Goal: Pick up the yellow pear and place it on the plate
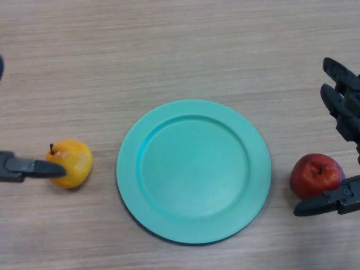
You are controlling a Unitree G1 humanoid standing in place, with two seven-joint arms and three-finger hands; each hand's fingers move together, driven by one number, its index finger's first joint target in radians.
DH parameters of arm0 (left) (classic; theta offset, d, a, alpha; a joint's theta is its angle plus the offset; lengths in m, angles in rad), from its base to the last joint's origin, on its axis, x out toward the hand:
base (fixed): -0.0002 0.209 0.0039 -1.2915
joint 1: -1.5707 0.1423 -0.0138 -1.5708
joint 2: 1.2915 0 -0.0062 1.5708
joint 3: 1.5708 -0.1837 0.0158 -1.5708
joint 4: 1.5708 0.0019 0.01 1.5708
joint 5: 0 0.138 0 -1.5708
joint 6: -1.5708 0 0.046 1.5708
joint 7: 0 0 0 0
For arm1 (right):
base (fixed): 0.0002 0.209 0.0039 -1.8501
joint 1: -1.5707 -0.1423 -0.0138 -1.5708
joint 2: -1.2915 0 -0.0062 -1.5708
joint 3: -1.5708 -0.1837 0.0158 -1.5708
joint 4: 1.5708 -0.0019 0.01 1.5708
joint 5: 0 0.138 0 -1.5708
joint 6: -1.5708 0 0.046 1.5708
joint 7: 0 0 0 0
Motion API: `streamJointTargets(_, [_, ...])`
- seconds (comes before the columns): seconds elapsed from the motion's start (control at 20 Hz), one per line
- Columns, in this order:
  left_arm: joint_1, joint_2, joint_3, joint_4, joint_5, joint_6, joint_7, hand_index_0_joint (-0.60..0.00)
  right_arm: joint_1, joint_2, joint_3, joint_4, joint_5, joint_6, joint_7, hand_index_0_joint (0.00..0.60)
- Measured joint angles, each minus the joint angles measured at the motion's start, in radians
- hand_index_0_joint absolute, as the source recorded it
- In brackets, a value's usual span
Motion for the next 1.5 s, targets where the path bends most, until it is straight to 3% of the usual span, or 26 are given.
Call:
streamJointTargets(0.25, [0.028,0.001,0.011,0.189,0.01,-0.083,-0.063,0.0,-0.012,0.0,0.035,0.006,0.0,0.0,0.0,0.0])
streamJointTargets(0.5, [0.023,0.006,-0.019,0.387,0.078,-0.199,-0.067,0.0,-0.011,0.0,0.036,0.007,0.0,0.0,0.0,0.0])
streamJointTargets(0.6, [-0.011,0.01,-0.069,0.523,0.159,-0.333,-0.044,0.0,-0.009,0.0,0.036,0.006,0.0,0.0,0.0,0.0])
streamJointTargets(0.8, [-0.079,0.034,-0.125,0.641,0.155,-0.372,-0.009,0.0,0.013,0.001,0.034,-0.014,0.0,0.0,0.0,0.0])
streamJointTargets(1.0, [-0.115,0.034,-0.157,0.747,0.157,-0.418,0.042,0.0,0.021,0.003,0.033,-0.036,0.001,0.0,0.0,0.0])
streamJointTargets(1.5, [-0.219,0.027,-0.221,0.925,0.178,-0.478,0.046,0.0,0.028,0.004,0.005,-0.062,0.0,0.001,0.0,0.0])
